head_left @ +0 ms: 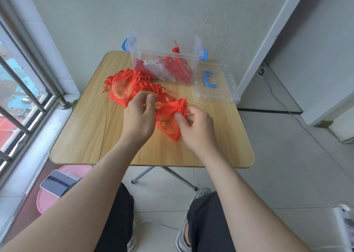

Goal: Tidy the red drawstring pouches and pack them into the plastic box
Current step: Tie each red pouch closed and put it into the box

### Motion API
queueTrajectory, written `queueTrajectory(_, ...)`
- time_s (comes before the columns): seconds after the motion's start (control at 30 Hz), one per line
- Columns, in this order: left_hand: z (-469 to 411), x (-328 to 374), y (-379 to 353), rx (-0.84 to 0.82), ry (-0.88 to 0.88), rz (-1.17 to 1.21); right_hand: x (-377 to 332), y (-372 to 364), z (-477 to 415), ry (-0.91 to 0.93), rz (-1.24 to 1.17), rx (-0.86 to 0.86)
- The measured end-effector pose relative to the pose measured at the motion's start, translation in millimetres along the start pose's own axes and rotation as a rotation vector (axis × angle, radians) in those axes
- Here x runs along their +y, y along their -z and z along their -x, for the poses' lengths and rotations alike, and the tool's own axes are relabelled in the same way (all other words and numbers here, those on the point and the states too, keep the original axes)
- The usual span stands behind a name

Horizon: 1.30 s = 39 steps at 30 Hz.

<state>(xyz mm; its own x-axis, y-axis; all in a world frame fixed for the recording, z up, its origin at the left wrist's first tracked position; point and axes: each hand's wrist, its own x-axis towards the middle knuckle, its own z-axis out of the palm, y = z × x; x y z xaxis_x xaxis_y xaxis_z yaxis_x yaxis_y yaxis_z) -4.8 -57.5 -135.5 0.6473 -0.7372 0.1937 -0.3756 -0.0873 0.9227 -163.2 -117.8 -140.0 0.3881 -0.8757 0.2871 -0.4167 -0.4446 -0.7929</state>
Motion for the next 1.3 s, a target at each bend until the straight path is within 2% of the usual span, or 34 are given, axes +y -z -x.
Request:
queueTrajectory(0.07, -6, 0, -2, 0.036, -0.113, -0.132, 2, -4, -9, 0.012, -0.006, 0.117)
queueTrajectory(0.17, -23, -14, -10, -0.06, -0.268, -0.356, -3, -9, -29, 0.02, -0.093, 0.218)
queueTrajectory(0.33, -46, -24, -28, -0.211, -0.215, -0.795, -26, -16, -73, 0.027, -0.342, 0.325)
queueTrajectory(0.4, -58, -29, -36, -0.211, -0.218, -0.873, -30, -22, -98, 0.049, -0.354, 0.396)
queueTrajectory(0.67, -83, -36, -48, -0.107, -0.261, -0.784, -34, -33, -189, 0.109, -0.398, 0.69)
queueTrajectory(0.8, -86, -36, -51, -0.123, -0.237, -0.783, -25, -41, -225, 0.074, -0.315, 0.701)
queueTrajectory(0.9, -87, -38, -51, -0.121, -0.199, -0.767, -23, -40, -234, 0.051, -0.131, 0.701)
queueTrajectory(1.07, -87, -38, -55, -0.088, -0.153, -0.648, -14, -41, -237, -0.161, 0.203, 0.57)
queueTrajectory(1.17, -87, -35, -55, 0.003, -0.116, -0.615, -15, -51, -226, -0.121, 0.299, 0.496)
queueTrajectory(1.3, -90, -36, -51, 0.095, 0.0, -0.675, -17, -65, -193, 0.019, 0.274, 0.558)
